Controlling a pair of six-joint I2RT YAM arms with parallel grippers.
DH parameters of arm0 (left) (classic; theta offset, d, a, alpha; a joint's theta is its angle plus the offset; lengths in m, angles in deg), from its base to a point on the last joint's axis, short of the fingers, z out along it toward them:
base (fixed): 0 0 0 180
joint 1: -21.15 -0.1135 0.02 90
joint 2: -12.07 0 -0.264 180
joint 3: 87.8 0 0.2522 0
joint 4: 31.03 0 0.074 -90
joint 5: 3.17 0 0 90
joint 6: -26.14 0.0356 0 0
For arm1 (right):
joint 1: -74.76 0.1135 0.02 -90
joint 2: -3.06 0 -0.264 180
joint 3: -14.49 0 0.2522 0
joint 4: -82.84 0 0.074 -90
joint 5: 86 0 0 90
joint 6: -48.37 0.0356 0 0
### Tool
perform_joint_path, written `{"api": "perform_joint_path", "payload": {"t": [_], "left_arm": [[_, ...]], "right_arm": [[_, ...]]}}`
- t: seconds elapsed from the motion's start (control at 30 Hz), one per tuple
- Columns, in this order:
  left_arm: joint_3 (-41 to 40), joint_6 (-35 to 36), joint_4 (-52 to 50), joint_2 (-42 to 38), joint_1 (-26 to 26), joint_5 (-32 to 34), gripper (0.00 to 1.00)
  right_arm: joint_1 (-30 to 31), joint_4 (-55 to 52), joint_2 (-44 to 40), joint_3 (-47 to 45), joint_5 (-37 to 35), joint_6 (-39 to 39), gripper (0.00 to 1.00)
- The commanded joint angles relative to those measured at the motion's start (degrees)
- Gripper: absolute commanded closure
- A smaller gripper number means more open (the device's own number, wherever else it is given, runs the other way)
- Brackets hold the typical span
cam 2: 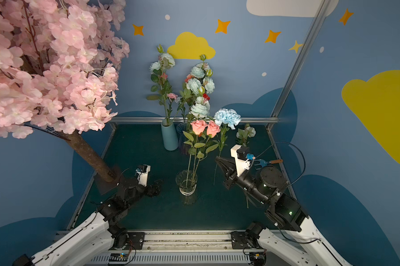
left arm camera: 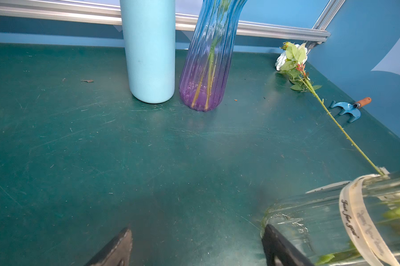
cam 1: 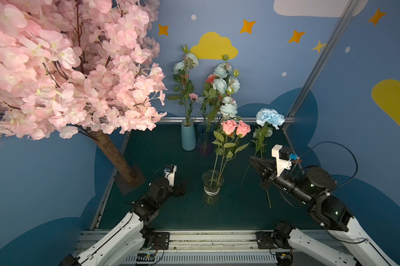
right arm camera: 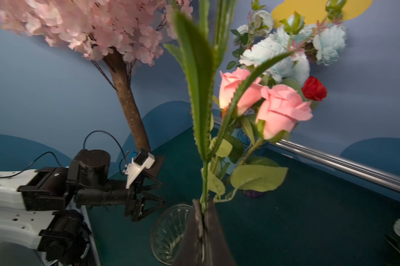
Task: Pick out blue flowers from the vase
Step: Pick up the flower from the vase, then place the flower at the center of the board.
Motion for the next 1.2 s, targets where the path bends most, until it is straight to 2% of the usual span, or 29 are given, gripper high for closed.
{"api": "perform_joint_path", "payload": {"t": [0.0, 0.23, 0.5, 0.6, 1.17], "left_arm": [[-0.7, -0.5, 1.4, 0.1, -0.5, -1.3, 0.11], [-0.8, -0.6, 1.5, 0.2, -1.1, -1.9, 0.12], [-0.9, -0.7, 1.6, 0.1, -1.3, -2.3, 0.12], [-0.9, -0.6, 1.6, 0.0, -1.3, -2.3, 0.12], [-1.1, -0.8, 1.7, -0.2, -1.6, -2.4, 0.12]], "right_arm": [[-3.5, -3.1, -0.1, -1.3, -6.2, -1.4, 1.00], [-15.1, -4.0, 2.6, -4.7, -6.6, 0.4, 1.00], [-31.8, -3.3, 9.1, -8.3, 4.7, 4.2, 1.00], [-35.2, -3.3, 13.1, -8.6, 7.7, 4.4, 1.00], [-35.7, -6.4, 38.2, -2.8, 9.5, -0.6, 1.00]]}}
